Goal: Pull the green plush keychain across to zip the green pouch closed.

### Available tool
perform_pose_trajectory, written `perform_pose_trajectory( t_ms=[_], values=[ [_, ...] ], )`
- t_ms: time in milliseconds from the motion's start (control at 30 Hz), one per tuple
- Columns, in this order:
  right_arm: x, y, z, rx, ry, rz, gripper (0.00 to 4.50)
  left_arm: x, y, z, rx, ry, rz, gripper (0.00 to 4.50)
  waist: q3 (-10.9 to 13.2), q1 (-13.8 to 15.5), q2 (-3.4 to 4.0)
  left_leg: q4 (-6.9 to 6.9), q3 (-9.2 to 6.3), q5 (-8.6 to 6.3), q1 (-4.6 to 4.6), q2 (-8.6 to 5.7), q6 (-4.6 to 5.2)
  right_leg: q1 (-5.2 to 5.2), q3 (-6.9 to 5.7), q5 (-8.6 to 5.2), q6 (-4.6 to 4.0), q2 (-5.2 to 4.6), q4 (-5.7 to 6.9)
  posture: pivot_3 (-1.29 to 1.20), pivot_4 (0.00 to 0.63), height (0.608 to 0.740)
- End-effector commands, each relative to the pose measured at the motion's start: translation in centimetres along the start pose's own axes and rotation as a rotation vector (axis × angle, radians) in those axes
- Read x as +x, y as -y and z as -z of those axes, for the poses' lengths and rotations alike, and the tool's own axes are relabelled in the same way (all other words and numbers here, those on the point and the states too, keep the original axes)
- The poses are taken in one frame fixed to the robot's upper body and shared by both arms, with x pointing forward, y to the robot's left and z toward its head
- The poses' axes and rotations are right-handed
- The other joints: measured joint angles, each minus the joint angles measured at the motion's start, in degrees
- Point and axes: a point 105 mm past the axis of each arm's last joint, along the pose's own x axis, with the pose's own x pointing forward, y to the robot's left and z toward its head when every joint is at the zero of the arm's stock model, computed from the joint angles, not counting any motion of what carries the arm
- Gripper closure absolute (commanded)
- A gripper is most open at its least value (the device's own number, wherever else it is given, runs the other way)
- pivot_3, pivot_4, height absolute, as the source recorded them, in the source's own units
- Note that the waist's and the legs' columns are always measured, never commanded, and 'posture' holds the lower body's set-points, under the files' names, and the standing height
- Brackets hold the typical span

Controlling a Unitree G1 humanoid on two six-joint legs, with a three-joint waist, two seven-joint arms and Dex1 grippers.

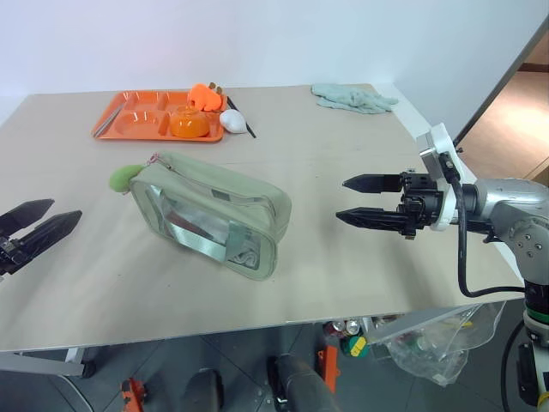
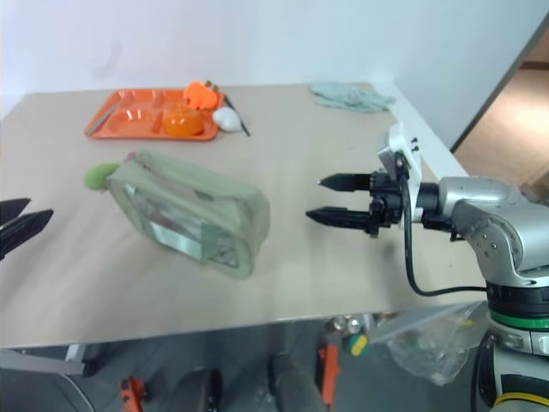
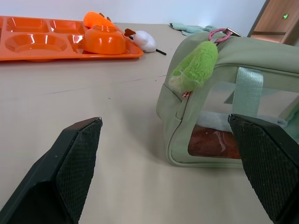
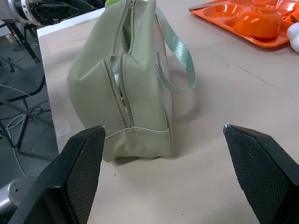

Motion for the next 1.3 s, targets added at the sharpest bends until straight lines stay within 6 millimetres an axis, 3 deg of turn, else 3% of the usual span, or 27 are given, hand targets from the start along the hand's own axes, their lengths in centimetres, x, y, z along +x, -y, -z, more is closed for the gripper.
perform_pose_trajectory(
  t_ms=[33,367,467,533,633,700,800,933,1167,1300],
  values=[
    [0.0,-0.2,-0.5,-0.051,-0.008,-0.001,0.32,0.3,0.3,-1.2,0.05,0.019,0.01,0.0,0.0,0.0,0.0,0.0,0.0,0.0,0.0,0.0,0.0,0.0,0.0,0.0,0.0,0.0,0.0,0.0,0.15,0.74],
    [1.5,-0.8,-0.8,-0.104,-0.008,-0.031,0.32,3.1,2.6,-1.1,0.066,0.013,0.146,0.0,0.0,0.0,0.0,0.02,0.0,0.0,-0.01,-0.01,0.0,0.01,0.02,0.02,0.03,-0.01,0.0,0.0,0.15,0.74],
    [1.7,-0.8,-2.4,-0.123,0.048,-0.031,0.32,4.3,4.5,-1.8,0.079,0.029,0.237,0.0,0.0,0.01,0.0,0.01,-0.02,-0.01,-0.02,0.0,-0.01,0.0,0.0,0.03,0.05,0.02,0.01,0.0,0.15,0.74],
    [1.8,-0.7,-4.8,-0.128,0.123,-0.036,0.32,5.2,6.2,-2.6,0.124,0.031,0.314,0.0,0.01,-0.01,0.01,0.02,-0.02,0.0,-0.02,0.0,0.0,0.0,0.01,0.05,0.08,0.02,0.03,0.0,0.15,0.74],
    [2.0,-2.6,-8.4,-0.122,0.217,-0.146,0.32,6.2,9.3,-4.5,0.178,0.041,0.476,0.0,0.02,0.0,0.02,0.07,-0.03,0.0,-0.03,-0.04,0.0,-0.01,0.03,0.14,0.21,0.04,0.08,0.0,0.15,0.74],
    [3.0,-4.2,-9.4,-0.056,0.229,-0.241,0.32,6.6,11.2,-5.8,0.197,0.054,0.583,0.0,0.01,0.0,-0.01,0.08,-0.08,0.0,-0.04,-0.03,0.0,0.01,0.0,0.16,0.24,0.07,0.09,0.0,0.15,0.74],
    [4.9,-5.6,-8.2,-0.021,0.119,-0.284,0.32,7.1,12.7,-7.3,0.22,0.09,0.66,0.0,0.0,0.0,0.01,0.03,-0.13,-0.04,-0.03,-0.01,0.06,0.06,-0.02,0.12,0.23,0.09,0.07,0.0,0.15,0.74],
    [5.8,-7.1,-7.3,0.005,0.009,-0.354,0.32,7.5,14.8,-8.2,0.249,0.103,0.773,0.0,0.02,0.06,0.02,0.04,-0.18,-0.06,-0.17,-0.01,0.09,-0.07,-0.05,0.1,0.25,0.09,0.09,0.0,0.15,0.74],
    [8.1,-5.2,-4.0,-0.027,-0.165,-0.223,0.32,8.0,16.3,-7.4,0.255,0.046,0.892,0.0,0.02,0.01,0.03,0.1,-0.24,-0.05,-0.18,-0.02,0.09,-0.05,-0.13,0.1,0.25,0.09,0.1,0.0,0.15,0.74],
    [8.8,-5.3,-3.2,-0.089,-0.193,-0.214,0.32,8.1,16.8,-6.4,0.266,-0.001,0.921,0.0,0.02,0.01,0.03,0.1,-0.24,-0.05,-0.18,-0.04,0.09,-0.06,-0.12,0.1,0.25,0.08,0.1,0.0,0.15,0.74]
  ],
)
